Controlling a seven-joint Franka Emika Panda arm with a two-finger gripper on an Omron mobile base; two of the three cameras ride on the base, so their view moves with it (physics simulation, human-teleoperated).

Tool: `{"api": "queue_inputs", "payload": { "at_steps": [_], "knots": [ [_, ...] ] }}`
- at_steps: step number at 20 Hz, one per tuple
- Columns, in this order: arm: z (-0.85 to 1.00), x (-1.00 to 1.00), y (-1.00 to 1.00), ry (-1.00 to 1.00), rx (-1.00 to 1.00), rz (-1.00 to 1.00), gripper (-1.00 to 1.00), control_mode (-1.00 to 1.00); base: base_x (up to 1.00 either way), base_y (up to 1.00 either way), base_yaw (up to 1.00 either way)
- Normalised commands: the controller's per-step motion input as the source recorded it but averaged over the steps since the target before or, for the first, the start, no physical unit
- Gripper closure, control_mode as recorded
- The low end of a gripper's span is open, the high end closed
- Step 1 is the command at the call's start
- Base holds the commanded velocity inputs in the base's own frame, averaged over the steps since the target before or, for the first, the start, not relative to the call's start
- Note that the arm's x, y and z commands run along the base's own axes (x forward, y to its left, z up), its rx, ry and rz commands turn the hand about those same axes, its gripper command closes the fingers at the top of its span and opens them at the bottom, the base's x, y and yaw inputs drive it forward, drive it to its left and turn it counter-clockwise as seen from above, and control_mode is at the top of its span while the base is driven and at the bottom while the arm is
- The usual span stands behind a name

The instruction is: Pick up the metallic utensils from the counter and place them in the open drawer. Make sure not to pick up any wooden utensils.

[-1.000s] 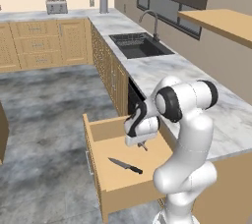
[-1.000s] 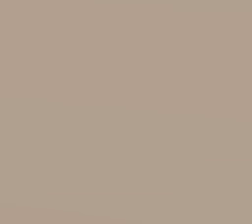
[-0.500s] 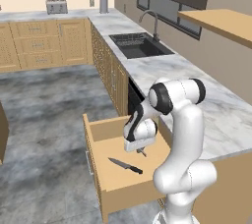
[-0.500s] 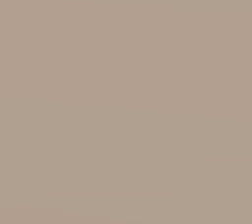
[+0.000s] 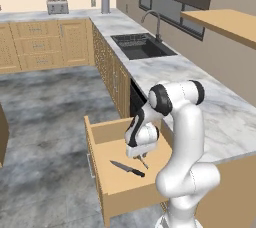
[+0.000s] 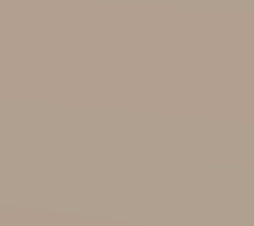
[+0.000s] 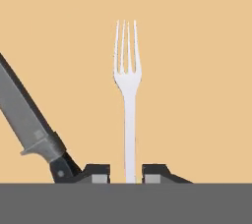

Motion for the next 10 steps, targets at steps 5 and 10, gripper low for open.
{"api": "queue_inputs", "payload": {
  "at_steps": [5,10],
  "knots": [
    [0.12,0.0,0.0,0.0,0.0,0.0,-1.0,-1.0,0.0,0.0,0.0],
    [0.91,-0.28,-0.16,-0.02,0.01,0.0,-1.0,-1.0,0.0,0.0,0.0]
  ]
}}
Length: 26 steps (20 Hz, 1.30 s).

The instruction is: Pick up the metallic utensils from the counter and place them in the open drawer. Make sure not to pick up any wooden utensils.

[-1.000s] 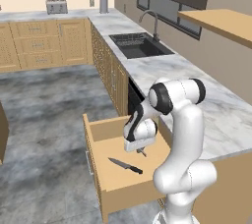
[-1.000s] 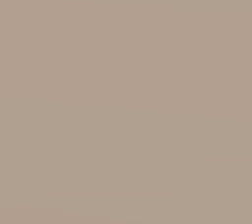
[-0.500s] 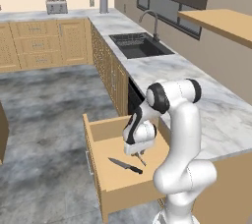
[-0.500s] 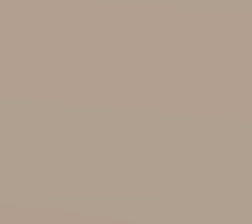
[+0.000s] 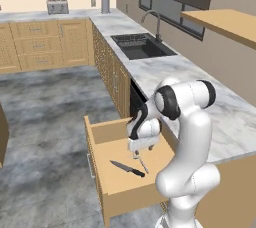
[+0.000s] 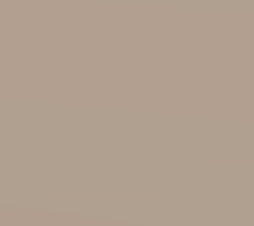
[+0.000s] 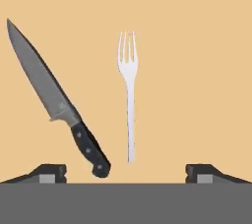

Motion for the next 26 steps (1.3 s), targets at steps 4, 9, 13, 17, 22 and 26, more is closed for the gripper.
{"api": "queue_inputs", "payload": {
  "at_steps": [4,9,13,17,22,26],
  "knots": [
    [1.0,-0.52,-0.09,-0.08,0.07,0.0,-1.0,-1.0,0.0,0.0,0.0],
    [1.0,-0.71,0.0,-0.11,0.09,0.0,-1.0,-1.0,0.0,0.0,0.0],
    [1.0,-0.72,0.0,-0.1,0.05,0.0,-1.0,-1.0,0.0,0.0,0.0],
    [1.0,-0.65,0.0,-0.07,0.01,0.0,-1.0,-1.0,0.0,0.0,0.0],
    [1.0,-0.34,0.0,0.0,0.0,0.0,-1.0,-1.0,0.0,0.0,0.0],
    [1.0,-0.52,0.0,0.0,0.0,0.0,-1.0,-1.0,0.0,0.0,0.0]
  ]
}}
